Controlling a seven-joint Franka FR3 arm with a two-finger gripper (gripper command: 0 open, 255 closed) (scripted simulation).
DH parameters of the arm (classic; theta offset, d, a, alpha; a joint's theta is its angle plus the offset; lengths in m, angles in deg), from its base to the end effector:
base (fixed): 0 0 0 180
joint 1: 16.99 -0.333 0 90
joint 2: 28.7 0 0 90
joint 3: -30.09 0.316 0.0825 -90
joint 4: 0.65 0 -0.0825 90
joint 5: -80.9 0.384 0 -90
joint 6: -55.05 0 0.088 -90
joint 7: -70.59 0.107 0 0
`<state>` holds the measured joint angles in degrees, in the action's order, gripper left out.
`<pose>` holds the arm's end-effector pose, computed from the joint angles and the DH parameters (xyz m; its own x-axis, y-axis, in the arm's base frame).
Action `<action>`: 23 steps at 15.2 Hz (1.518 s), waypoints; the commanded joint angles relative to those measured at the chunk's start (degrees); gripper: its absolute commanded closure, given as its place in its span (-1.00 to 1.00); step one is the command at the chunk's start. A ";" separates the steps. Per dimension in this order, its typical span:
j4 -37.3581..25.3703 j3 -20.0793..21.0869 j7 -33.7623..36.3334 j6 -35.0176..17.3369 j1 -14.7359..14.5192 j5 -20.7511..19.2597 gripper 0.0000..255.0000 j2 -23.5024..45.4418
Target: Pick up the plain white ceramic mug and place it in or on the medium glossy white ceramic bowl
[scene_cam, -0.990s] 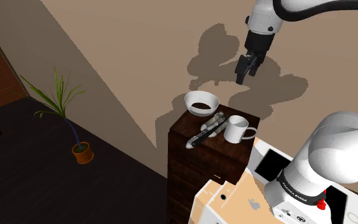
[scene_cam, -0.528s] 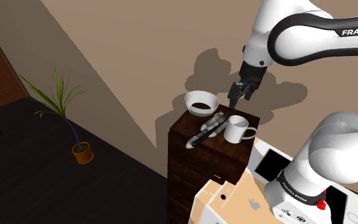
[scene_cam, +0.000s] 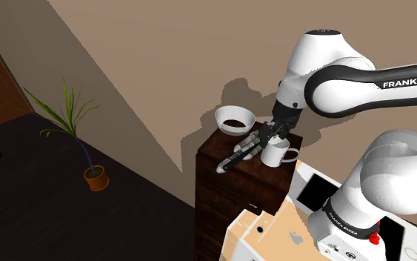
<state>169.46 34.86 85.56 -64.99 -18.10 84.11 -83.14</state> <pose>0.2677 0.0249 0.3912 0.9736 -0.2149 0.0775 -0.2153 -0.9765 -0.0029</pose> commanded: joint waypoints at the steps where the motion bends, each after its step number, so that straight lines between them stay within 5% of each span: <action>1: 1.32 0.14 0.12 -2.05 -0.07 0.16 -1.00 0.65; 4: 3.18 0.32 0.11 -6.12 -0.10 0.34 -1.00 2.86; 12: 3.18 0.32 0.11 -6.11 -0.10 0.34 -1.00 2.87; 13: 3.18 0.32 0.11 -6.11 -0.10 0.34 1.00 2.87; 23: 2.63 0.26 0.10 -5.00 -0.07 0.28 1.00 2.29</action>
<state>172.35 35.13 85.64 -70.56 -18.16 84.40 -80.54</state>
